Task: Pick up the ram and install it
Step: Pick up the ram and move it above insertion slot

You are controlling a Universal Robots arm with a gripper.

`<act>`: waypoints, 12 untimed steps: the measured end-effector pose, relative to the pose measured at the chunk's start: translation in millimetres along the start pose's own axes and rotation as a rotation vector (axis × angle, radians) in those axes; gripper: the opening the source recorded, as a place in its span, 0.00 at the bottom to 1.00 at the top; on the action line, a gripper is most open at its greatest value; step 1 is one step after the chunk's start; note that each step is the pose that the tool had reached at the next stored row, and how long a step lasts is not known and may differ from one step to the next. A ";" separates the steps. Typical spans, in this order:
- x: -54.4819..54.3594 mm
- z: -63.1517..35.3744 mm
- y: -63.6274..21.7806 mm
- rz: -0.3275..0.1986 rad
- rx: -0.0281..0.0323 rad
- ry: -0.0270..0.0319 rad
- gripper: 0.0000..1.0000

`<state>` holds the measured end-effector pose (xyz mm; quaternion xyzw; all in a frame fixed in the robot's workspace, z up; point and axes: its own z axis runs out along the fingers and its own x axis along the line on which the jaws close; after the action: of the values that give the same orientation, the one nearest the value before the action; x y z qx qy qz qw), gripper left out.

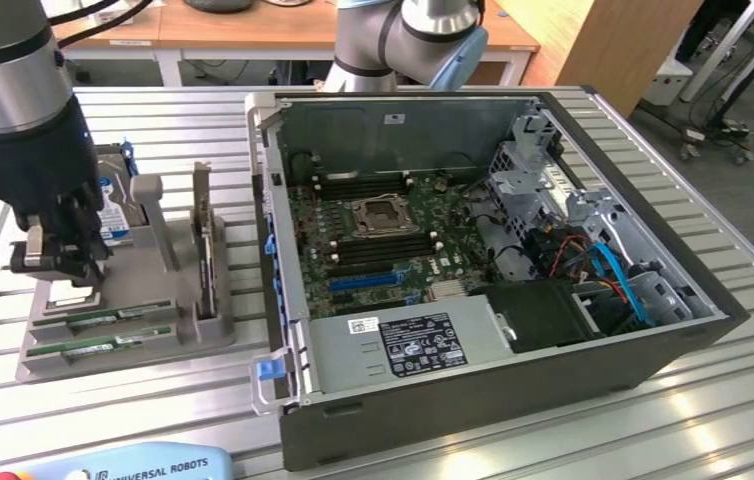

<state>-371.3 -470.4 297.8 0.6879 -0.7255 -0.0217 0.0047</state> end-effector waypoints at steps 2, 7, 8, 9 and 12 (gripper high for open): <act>0.1 3.7 0.0 0.000 0.0002 0.0000 0.35; 0.3 12.7 0.1 0.000 0.0003 0.0000 0.35; 0.4 14.6 0.2 0.000 0.0004 0.0000 0.35; 0.4 16.4 0.3 0.000 0.0005 0.0000 0.35; 0.6 21.8 0.4 0.000 0.0007 0.0000 0.35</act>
<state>-372.6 -470.4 276.0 0.6879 -0.7255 -0.0215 0.0045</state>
